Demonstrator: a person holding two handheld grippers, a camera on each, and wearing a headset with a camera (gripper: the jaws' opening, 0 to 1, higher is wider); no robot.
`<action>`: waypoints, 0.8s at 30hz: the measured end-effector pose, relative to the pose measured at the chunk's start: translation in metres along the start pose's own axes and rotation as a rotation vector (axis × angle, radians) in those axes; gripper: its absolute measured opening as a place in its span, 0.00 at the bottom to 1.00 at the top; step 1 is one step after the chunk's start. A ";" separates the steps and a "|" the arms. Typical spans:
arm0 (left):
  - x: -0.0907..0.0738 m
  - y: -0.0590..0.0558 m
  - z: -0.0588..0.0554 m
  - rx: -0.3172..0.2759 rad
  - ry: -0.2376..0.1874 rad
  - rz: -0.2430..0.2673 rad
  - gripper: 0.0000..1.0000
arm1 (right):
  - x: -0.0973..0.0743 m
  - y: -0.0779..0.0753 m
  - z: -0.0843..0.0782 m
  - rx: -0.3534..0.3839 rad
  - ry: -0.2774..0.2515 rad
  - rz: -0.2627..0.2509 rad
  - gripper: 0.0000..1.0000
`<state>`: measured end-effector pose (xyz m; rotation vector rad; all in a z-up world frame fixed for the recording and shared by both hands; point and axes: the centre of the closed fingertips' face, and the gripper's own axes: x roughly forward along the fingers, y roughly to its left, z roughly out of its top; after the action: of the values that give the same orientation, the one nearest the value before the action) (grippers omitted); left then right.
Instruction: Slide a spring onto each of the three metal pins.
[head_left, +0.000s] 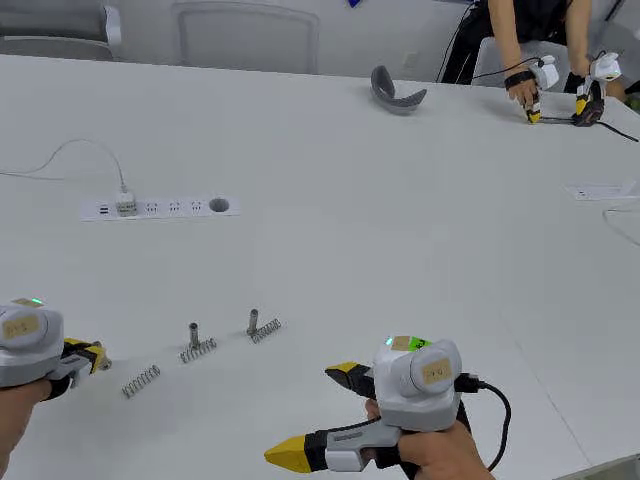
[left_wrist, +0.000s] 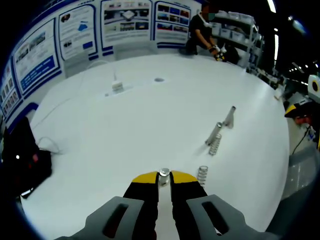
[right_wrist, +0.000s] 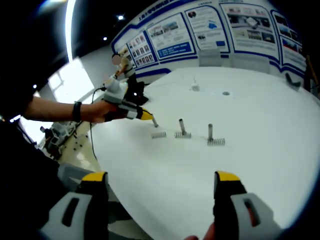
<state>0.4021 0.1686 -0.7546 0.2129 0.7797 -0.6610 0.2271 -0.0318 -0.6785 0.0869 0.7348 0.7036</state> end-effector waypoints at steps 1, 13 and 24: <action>-0.001 0.000 0.000 -0.003 0.000 0.001 0.08 | 0.000 0.000 0.000 0.000 0.000 0.001 0.89; 0.001 0.000 0.000 -0.013 -0.001 0.004 0.13 | 0.000 -0.001 -0.002 0.007 -0.004 -0.003 0.89; 0.005 -0.001 0.003 0.002 -0.006 0.008 0.08 | -0.003 -0.002 -0.005 0.011 -0.002 -0.008 0.89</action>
<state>0.4064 0.1643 -0.7560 0.2155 0.7723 -0.6545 0.2237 -0.0354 -0.6809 0.0943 0.7364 0.6919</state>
